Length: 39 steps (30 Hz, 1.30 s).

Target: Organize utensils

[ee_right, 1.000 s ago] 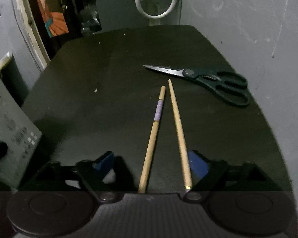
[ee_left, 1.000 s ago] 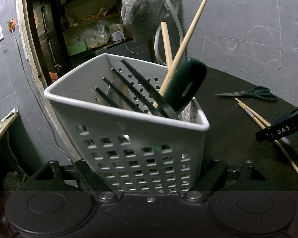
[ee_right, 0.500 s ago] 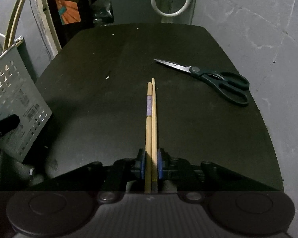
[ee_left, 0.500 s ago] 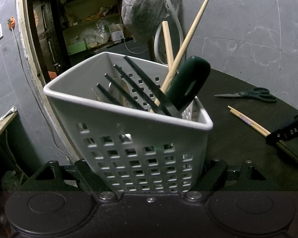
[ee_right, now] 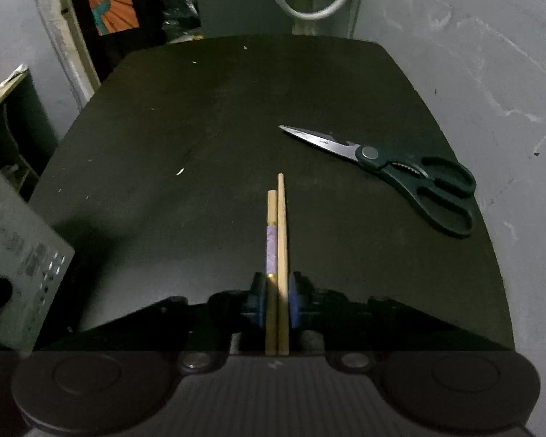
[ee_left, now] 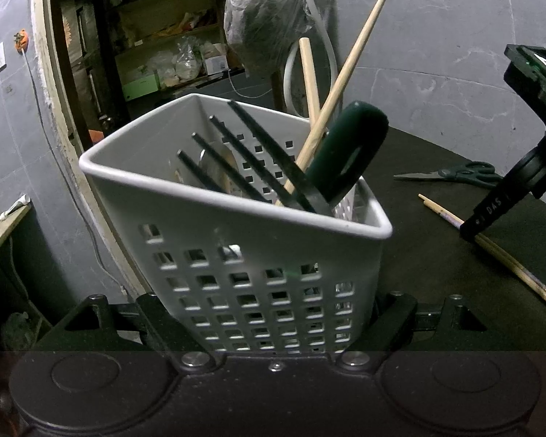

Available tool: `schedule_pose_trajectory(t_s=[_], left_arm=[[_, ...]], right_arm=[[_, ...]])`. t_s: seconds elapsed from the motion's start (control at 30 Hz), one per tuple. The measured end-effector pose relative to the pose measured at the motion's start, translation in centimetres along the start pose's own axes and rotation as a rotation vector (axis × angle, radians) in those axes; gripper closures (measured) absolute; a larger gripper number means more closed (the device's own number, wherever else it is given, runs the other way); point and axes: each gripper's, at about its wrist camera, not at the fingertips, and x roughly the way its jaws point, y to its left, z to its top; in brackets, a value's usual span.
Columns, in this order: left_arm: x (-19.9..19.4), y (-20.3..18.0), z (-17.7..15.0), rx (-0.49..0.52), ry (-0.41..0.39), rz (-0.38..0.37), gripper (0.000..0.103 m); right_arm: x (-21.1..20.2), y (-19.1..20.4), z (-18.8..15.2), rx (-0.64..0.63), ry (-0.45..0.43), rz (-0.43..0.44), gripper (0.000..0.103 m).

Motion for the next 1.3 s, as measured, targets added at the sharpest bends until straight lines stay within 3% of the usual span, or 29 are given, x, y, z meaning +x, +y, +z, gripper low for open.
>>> schedule_pose_trajectory(t_s=[0.1, 0.27, 0.67, 1.03, 1.3], left_arm=[[0.0, 0.1, 0.0, -0.003, 0.0, 0.0, 0.018], [0.0, 0.1, 0.0, -0.001, -0.001, 0.0, 0.018], [0.0, 0.1, 0.0, 0.0, -0.001, -0.001, 0.018], [0.0, 0.0, -0.1, 0.003, -0.003, 0.0, 0.018], [0.1, 0.0, -0.1, 0.003, -0.004, 0.0, 0.018]], right_arm=[[0.1, 0.1, 0.5, -0.048, 0.025, 0.009, 0.09], [-0.3, -1.9, 0.6, 0.047, 0.009, 0.109, 0.09], [-3.6, -4.7, -1.0, 0.184, -0.245, 0.273, 0.09], [-6.2, -4.7, -2.4, 0.174, -0.456, 0.324, 0.089], [-7.8, -4.8, -2.3, 0.179, -0.553, 0.339, 0.089]])
